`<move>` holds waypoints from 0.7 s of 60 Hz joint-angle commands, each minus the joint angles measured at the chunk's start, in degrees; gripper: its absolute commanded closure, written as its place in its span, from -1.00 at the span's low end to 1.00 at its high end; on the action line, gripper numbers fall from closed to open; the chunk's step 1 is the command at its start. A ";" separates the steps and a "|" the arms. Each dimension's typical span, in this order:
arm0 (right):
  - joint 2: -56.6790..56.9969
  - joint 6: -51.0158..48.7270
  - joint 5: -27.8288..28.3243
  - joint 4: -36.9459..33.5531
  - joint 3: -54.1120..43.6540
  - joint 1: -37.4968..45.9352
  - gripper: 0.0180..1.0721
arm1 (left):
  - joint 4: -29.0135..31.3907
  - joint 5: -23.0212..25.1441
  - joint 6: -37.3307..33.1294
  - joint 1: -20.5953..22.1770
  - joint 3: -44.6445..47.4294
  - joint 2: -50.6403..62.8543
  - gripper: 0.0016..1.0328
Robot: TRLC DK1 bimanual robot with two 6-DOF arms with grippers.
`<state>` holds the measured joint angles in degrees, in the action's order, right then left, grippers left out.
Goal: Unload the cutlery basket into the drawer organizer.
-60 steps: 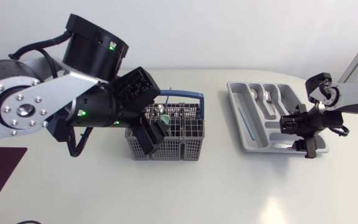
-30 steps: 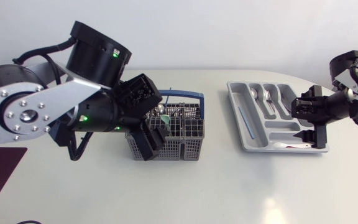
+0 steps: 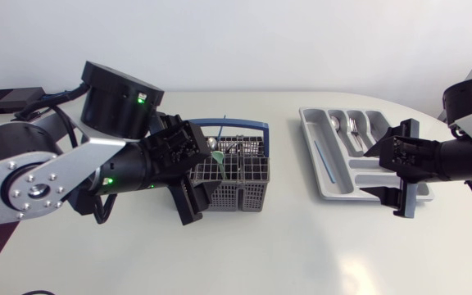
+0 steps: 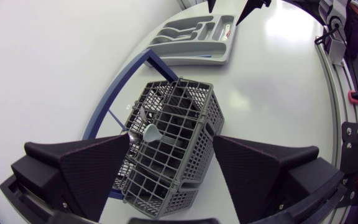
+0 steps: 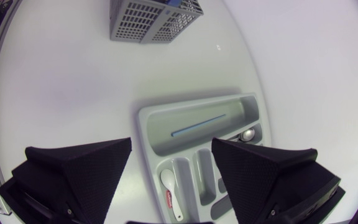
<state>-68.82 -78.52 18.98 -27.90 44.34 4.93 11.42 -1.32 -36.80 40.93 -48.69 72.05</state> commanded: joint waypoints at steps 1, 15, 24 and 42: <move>2.28 3.02 1.41 1.09 -2.76 -1.41 -0.80 | -0.43 0.36 -4.95 0.21 -0.97 1.07 -0.90; 6.15 7.94 3.69 5.93 -7.16 -5.46 -0.80 | 2.99 0.27 -11.63 0.73 -5.72 5.47 -0.89; 7.38 15.15 4.92 13.05 -9.88 -7.39 -0.80 | 5.89 0.27 -15.24 0.65 -9.41 8.98 -0.87; 12.13 25.00 4.75 20.43 -16.04 -15.21 -0.80 | 10.82 0.27 -18.75 -0.41 -15.91 15.49 -0.64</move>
<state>-57.21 -57.19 23.94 -9.13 30.44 -8.71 21.23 -1.34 -53.04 41.19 -62.06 85.25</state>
